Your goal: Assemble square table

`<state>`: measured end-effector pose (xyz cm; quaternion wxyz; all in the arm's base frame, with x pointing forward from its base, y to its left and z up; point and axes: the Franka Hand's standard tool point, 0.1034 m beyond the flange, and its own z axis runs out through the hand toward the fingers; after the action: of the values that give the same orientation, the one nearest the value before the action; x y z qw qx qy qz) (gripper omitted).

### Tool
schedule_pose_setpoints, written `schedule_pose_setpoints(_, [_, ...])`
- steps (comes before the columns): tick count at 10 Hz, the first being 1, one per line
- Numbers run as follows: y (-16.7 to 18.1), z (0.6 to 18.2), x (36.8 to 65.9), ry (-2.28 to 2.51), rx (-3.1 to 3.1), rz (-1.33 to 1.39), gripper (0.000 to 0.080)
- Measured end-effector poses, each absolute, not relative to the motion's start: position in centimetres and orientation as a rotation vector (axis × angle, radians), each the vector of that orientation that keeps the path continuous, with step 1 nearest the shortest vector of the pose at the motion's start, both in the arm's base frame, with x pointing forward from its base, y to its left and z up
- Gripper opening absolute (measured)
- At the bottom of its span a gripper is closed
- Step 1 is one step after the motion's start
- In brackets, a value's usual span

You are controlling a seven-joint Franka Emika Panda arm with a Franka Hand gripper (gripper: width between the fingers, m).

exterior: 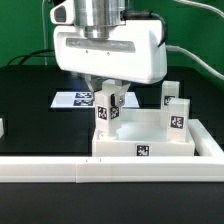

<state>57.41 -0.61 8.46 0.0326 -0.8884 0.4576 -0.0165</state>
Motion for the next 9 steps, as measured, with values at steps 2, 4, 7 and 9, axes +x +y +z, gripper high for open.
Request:
schedule_pose_setpoints(2, [-0.27,8.42,57.59,1.633,-2.6,-0.054,0.029])
schedule_pose_setpoints(4, [0.12,8.39,57.69,1.826,-2.463,-0.045,0.029])
schedule_pose_setpoints(7, [0.35,8.36,57.65,2.004,-2.315,-0.032,0.0343])
schedule_pose_setpoints(9, [0.37,8.34,57.63,1.935,-2.374,-0.035,0.0485])
